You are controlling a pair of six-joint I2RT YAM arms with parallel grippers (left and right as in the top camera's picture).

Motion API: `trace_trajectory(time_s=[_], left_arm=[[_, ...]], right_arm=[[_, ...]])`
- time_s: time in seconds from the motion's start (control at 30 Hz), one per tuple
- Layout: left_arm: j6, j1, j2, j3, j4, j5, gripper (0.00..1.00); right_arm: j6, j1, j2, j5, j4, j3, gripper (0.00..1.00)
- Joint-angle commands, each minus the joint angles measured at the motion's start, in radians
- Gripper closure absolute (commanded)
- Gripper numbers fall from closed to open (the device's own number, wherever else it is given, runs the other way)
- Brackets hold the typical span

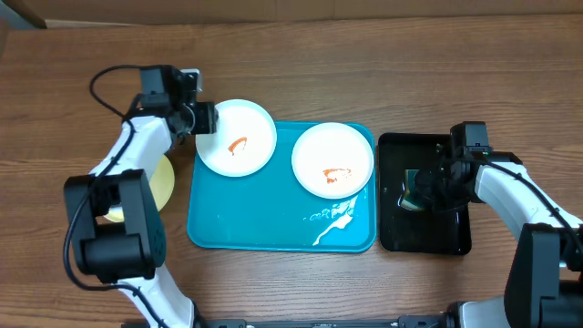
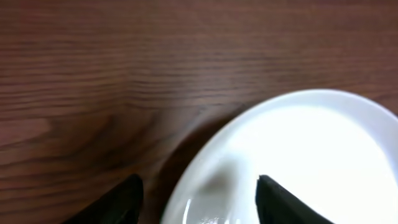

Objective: Clean dirty plates on tray and stack at the side
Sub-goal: 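Move left gripper to white plate rim and grip it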

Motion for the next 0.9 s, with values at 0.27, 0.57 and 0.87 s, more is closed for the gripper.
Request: trace_trajectory(time_s=[0.27,0.57,0.87], left_arm=[[0.026,-0.018,0.027,0.011,-0.062,-0.031,0.77],[0.024,-0.018,0.027,0.011,-0.263,-0.03,0.96],[-0.045,-0.018,0.027,0.011,-0.499,-0.111,0.96]], right_arm=[[-0.004,0.0,0.014,0.008,-0.015,-0.026,0.92],[-0.004,0.0,0.014,0.008,-0.016,-0.026,0.92],[-0.005,0.0,0.014,0.008,-0.022,-0.026,0.96]])
